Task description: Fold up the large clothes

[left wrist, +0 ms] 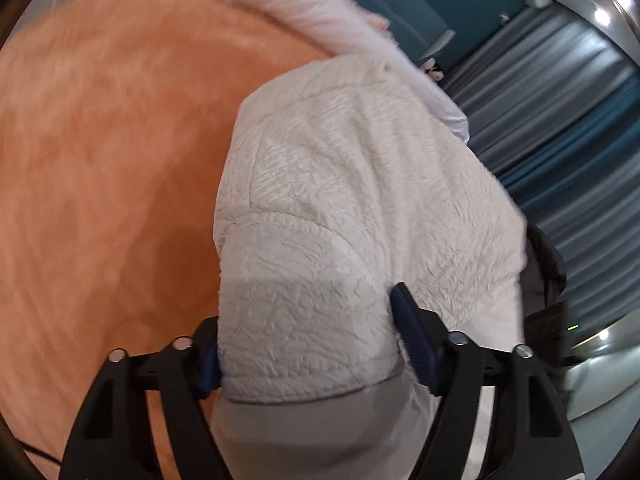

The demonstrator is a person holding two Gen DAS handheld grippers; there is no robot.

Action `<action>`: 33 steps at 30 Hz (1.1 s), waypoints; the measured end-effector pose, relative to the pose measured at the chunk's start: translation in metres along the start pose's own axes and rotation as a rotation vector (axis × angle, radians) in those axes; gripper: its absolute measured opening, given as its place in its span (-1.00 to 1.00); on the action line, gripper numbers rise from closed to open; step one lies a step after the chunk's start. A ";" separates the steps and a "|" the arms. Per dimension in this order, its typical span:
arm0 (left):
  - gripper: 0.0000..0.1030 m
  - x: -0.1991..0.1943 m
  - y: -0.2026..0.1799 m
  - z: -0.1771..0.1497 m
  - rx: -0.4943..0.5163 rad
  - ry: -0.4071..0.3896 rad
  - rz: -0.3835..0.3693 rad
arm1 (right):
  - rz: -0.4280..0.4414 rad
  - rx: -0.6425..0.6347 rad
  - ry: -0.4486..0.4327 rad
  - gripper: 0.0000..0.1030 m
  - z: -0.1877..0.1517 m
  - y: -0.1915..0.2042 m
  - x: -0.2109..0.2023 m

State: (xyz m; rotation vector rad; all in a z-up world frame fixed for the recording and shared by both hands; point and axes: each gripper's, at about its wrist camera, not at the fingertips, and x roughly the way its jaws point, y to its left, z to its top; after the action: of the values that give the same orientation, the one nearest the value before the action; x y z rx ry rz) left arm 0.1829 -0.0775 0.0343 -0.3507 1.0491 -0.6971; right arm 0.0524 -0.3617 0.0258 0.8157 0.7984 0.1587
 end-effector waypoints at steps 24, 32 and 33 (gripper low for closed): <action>0.29 -0.071 0.043 0.079 0.130 -0.310 0.540 | -0.269 -0.486 -0.135 -0.63 0.041 0.160 0.085; 0.41 -0.011 0.056 0.066 0.126 -0.154 0.636 | -0.451 -0.505 0.035 -1.00 0.036 0.133 0.179; 0.52 -0.009 0.058 0.064 0.128 -0.155 0.640 | -0.486 -0.484 0.051 -1.00 0.028 0.117 0.181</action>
State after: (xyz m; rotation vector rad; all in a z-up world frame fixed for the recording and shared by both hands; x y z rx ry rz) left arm 0.2574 -0.0324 0.0369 0.0506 0.8930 -0.1559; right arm 0.2184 -0.2225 0.0157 0.1504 0.9359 -0.0621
